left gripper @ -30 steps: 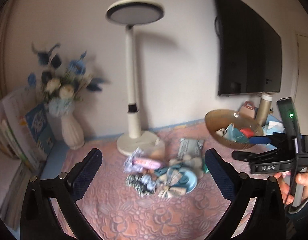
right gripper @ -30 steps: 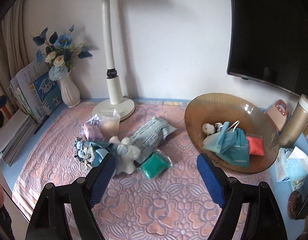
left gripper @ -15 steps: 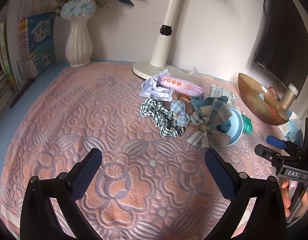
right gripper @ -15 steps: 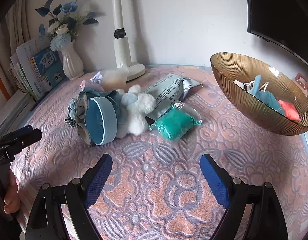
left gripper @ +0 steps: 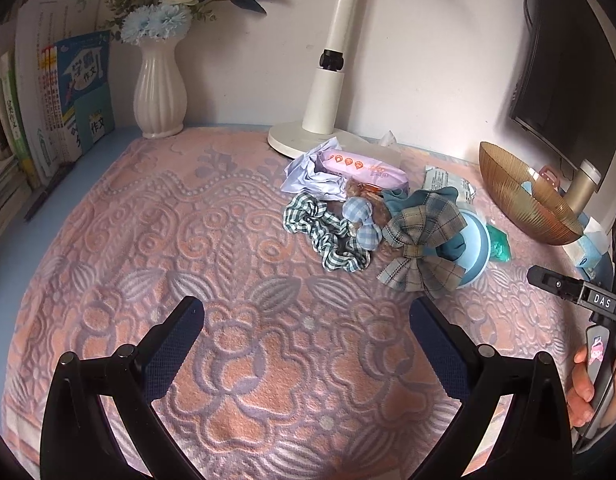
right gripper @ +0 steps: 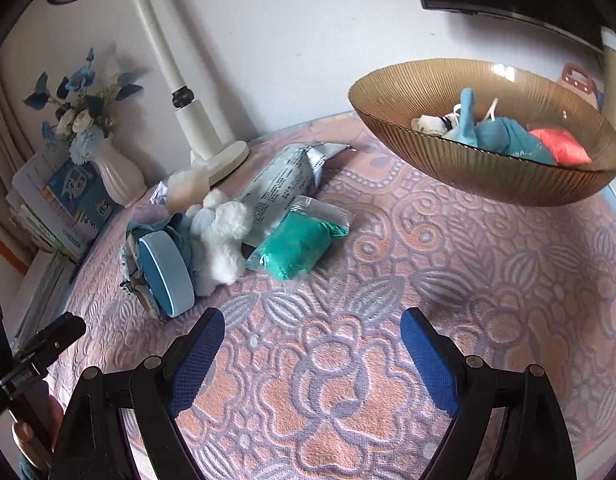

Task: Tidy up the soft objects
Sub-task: 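Move both tools back over the remaining pile, then grasp the plaid bow with the left gripper while the right grasps the green bag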

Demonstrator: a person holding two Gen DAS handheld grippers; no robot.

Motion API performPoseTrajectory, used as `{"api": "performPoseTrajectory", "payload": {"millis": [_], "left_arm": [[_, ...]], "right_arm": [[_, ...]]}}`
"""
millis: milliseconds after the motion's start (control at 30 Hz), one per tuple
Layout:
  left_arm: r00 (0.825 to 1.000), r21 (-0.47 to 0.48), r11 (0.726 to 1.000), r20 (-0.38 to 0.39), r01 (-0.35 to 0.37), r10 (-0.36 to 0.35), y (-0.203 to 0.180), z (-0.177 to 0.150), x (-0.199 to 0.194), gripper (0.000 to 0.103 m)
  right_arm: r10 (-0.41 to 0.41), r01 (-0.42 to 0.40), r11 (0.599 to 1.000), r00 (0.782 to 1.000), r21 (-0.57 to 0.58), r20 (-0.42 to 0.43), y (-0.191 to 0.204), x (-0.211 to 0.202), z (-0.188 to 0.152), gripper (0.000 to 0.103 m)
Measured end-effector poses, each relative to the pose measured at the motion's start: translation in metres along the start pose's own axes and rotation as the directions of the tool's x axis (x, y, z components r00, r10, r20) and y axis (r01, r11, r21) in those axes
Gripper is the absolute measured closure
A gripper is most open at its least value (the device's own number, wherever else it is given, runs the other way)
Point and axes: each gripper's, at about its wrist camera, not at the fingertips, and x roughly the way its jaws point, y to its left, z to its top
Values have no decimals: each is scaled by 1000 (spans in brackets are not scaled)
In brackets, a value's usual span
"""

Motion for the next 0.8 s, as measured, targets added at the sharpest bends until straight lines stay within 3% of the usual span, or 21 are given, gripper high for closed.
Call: {"api": "performPoseTrajectory", "payload": {"millis": [100,167,200,333,433,500,600,667,800], "left_arm": [[1000,10,1000,-4,14,-14,-3,1,-1,1],[999,23,999,-27,48,-47,-7,4,-2,11],[997,31,997,-38,72,-71,-11,6,-4,17],[992,98,989,-69,111,-105,-34,20,-12,17],[993,183,978,-84,99,-85,-57,31,-8,17],[993,218,971,-83,96,-80,-67,35,0,18],[990,237,967,-122,93,-65,-74,37,20,40],[990,249,965,-131,85,-53,-76,37,30,41],[984,191,974,-156,119,-90,-69,41,50,41]], "right_arm": [[-13,13,1000,1000,19,15,-4,-5,0,15],[-34,34,999,999,8,28,-1,-9,0,19],[-46,46,999,999,0,16,1,-10,1,21],[-121,112,990,987,-86,-109,28,-7,12,23],[-174,149,971,976,-187,-128,54,-10,24,23],[-123,102,982,984,-158,-127,55,-9,34,23],[-180,164,979,974,-122,-135,45,1,45,23],[-198,180,975,970,-128,-142,43,4,48,23],[-143,137,990,970,-41,-197,25,15,57,23]]}}
